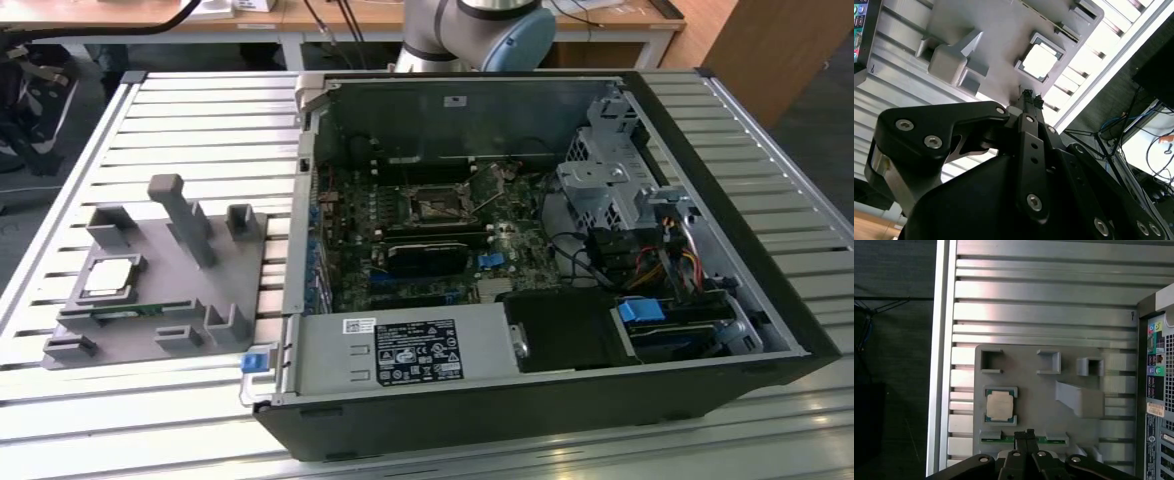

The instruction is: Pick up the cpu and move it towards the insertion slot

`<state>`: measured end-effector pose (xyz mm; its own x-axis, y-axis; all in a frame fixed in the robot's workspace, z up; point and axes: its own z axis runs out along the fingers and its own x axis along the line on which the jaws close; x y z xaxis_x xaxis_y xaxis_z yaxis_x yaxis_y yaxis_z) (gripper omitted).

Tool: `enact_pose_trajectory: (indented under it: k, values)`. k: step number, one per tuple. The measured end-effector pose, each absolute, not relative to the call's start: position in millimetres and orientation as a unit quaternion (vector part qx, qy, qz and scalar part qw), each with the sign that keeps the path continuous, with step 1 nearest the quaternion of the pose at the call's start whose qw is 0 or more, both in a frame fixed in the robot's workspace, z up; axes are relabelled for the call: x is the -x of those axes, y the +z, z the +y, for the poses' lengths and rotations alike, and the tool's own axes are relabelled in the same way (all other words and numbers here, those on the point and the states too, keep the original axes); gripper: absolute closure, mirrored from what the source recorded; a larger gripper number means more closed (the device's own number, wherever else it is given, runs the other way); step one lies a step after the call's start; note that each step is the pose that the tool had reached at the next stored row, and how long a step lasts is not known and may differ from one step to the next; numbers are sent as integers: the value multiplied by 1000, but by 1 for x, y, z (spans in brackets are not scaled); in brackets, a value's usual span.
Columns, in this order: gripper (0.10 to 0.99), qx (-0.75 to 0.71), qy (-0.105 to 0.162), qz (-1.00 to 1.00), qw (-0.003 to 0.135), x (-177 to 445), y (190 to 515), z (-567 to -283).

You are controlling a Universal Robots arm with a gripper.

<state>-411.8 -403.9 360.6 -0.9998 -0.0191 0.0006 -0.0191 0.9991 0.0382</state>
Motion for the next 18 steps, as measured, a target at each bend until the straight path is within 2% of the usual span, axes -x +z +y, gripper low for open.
enact_pose_trajectory:
  k: [18]
  values:
    - [980,-10,-19,-1000,1,413,347,-405]
